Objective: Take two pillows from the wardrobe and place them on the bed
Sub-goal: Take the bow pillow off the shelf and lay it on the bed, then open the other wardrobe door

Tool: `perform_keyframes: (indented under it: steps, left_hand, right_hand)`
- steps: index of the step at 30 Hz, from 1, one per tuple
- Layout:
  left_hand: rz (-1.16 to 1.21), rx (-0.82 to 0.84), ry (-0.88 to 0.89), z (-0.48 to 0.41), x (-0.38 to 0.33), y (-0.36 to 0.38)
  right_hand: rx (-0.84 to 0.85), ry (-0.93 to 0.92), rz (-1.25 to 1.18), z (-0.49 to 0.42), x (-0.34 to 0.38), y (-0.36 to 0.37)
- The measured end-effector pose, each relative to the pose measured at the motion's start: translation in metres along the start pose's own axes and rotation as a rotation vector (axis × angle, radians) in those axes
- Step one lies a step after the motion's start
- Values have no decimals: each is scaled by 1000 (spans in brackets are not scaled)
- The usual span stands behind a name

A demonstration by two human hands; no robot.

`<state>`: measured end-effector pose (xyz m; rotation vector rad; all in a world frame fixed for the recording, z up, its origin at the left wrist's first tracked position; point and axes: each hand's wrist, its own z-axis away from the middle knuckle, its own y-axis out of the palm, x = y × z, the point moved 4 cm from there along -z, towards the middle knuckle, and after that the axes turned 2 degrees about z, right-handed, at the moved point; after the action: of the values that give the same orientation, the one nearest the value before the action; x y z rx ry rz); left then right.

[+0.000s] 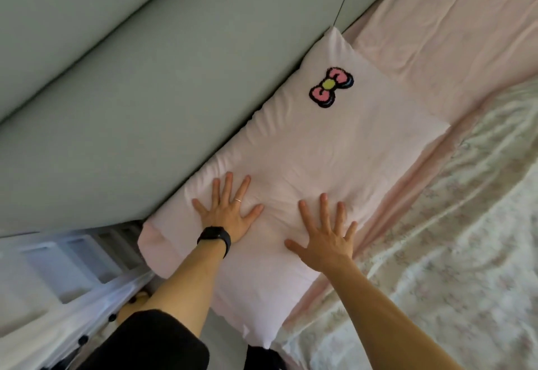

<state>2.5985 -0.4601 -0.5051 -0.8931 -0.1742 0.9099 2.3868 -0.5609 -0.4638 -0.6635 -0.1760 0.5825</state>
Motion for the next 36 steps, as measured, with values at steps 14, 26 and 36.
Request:
perform_keyframes:
  steps: [14, 26, 36]
  left_hand:
    - [473, -26, -99, 198, 18, -64]
    - [624, -808, -323, 450, 121, -143]
    - [502, -1218, -816, 688, 230, -111]
  right_hand:
    - [-126, -369, -152, 180, 51, -94]
    - [-370, -979, -313, 349, 180, -102]
    - [-170, -1569, -180, 513, 357, -41]
